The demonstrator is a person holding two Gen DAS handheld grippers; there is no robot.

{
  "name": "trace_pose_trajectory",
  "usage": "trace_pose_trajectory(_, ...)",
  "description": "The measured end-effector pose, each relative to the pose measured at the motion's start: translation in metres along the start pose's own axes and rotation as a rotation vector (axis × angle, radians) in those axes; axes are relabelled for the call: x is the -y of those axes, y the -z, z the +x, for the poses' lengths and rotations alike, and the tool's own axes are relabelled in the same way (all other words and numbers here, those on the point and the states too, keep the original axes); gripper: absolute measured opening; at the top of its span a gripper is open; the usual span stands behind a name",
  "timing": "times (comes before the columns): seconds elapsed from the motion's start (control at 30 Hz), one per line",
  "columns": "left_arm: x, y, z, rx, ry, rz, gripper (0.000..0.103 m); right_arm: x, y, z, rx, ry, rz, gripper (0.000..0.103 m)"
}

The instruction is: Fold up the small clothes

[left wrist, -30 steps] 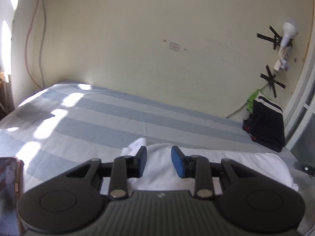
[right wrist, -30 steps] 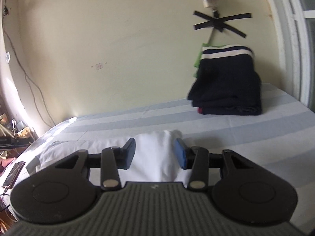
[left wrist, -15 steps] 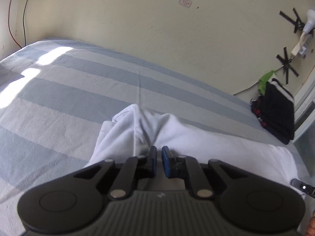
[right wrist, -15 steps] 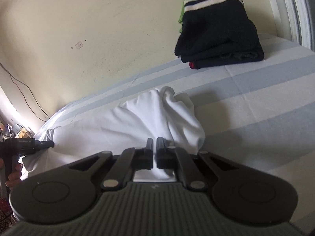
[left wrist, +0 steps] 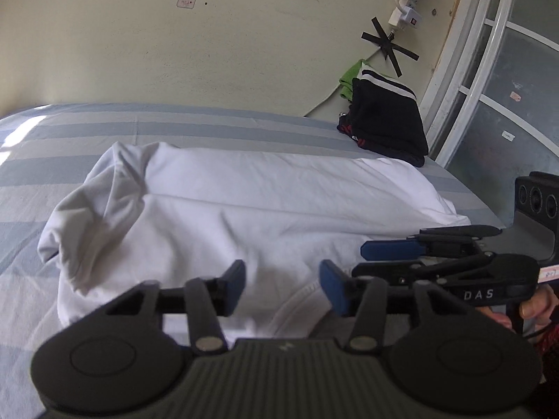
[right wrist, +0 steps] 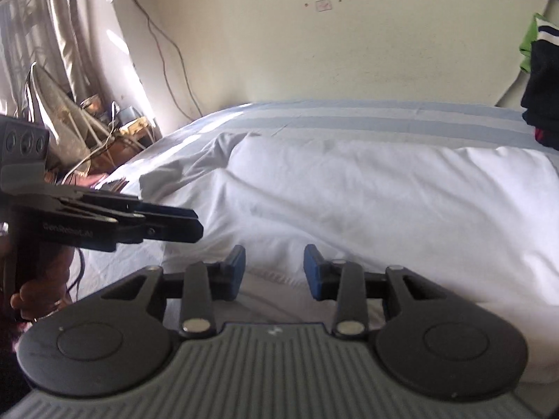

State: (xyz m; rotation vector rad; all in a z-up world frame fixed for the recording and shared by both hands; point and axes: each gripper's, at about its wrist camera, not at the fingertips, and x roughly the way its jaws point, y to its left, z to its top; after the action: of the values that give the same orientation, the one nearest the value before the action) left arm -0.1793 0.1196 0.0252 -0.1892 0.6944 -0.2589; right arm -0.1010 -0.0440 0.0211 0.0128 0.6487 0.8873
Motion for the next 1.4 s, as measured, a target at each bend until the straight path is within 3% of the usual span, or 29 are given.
trace_pose_trajectory(0.1, 0.002, 0.009, 0.002, -0.019, -0.012, 0.019, 0.055, -0.003, 0.003, 0.008, -0.029, 0.021, -0.032, 0.051)
trace_pose_trajectory(0.17, 0.000, 0.014, 0.014, -0.072, -0.040, 0.008, 0.015, -0.006, 0.002, 0.014, -0.028, 0.034, -0.060, 0.046)
trace_pose_trajectory(0.2, -0.001, 0.016, 0.012, -0.055, -0.054, 0.002, 0.014, -0.010, 0.001, 0.017, -0.033, 0.053, -0.076, 0.023)
trace_pose_trajectory(0.23, -0.005, 0.016, 0.011, -0.062, -0.041, -0.010, 0.012, -0.012, 0.000, 0.019, -0.043, 0.074, -0.089, 0.013)
trace_pose_trajectory(0.3, -0.008, 0.015, 0.005, -0.065, -0.023, -0.019, 0.011, -0.010, -0.004, 0.020, -0.063, 0.052, -0.065, 0.003)
trace_pose_trajectory(0.37, -0.009, 0.017, -0.005, -0.062, -0.003, -0.021, 0.011, -0.009, -0.004, 0.014, -0.099, -0.036, -0.027, 0.003)
trace_pose_trajectory(0.47, -0.012, 0.020, -0.018, -0.059, 0.001, -0.033, 0.013, -0.025, 0.004, 0.010, -0.135, -0.098, -0.069, 0.003)
trace_pose_trajectory(0.53, -0.019, 0.015, -0.025, -0.042, 0.015, -0.069, 0.017, -0.027, 0.003, 0.009, -0.144, -0.137, -0.061, 0.006)
trace_pose_trajectory(0.67, -0.026, -0.019, -0.034, 0.097, -0.010, -0.101, 0.031, -0.003, -0.021, -0.010, 0.000, -0.079, 0.043, 0.014)
trace_pose_trajectory(0.77, -0.031, -0.046, -0.015, 0.165, -0.014, -0.120, 0.034, 0.031, -0.036, -0.020, 0.107, 0.068, 0.165, 0.033)
trace_pose_trajectory(0.87, -0.046, -0.059, 0.023, 0.121, -0.071, -0.184, 0.034, 0.066, -0.037, -0.024, 0.152, 0.251, 0.268, 0.041)
trace_pose_trajectory(0.9, -0.055, -0.058, 0.039, 0.084, -0.121, -0.211, 0.033, 0.077, -0.033, -0.025, 0.151, 0.306, 0.299, 0.044)
trace_pose_trajectory(0.93, -0.064, -0.053, 0.053, 0.044, -0.182, -0.242, 0.029, 0.086, -0.028, -0.025, 0.142, 0.365, 0.326, 0.045)
trace_pose_trajectory(0.97, -0.072, -0.048, 0.058, 0.045, -0.204, -0.262, 0.013, 0.095, -0.021, -0.024, 0.128, 0.403, 0.354, 0.044)
trace_pose_trajectory(1.03, -0.088, -0.035, 0.056, 0.116, -0.181, -0.276, 0.006, 0.104, -0.006, -0.030, 0.167, 0.355, 0.395, 0.043)
trace_pose_trajectory(1.17, -0.109, -0.030, 0.049, 0.133, -0.097, -0.392, 0.006, 0.097, 0.007, -0.031, 0.221, 0.350, 0.350, 0.050)
trace_pose_trajectory(1.23, -0.105, -0.030, 0.048, 0.143, -0.115, -0.369, 0.006, 0.090, 0.010, -0.027, 0.244, 0.331, 0.299, 0.069)
trace_pose_trajectory(1.3, -0.095, -0.030, 0.047, 0.155, -0.148, -0.317, 0.007, 0.083, 0.006, -0.023, 0.232, 0.337, 0.255, 0.074)
trace_pose_trajectory(1.4, -0.078, -0.031, 0.046, 0.171, -0.203, -0.228, 0.018, 0.082, 0.005, -0.022, 0.225, 0.346, 0.236, 0.075)
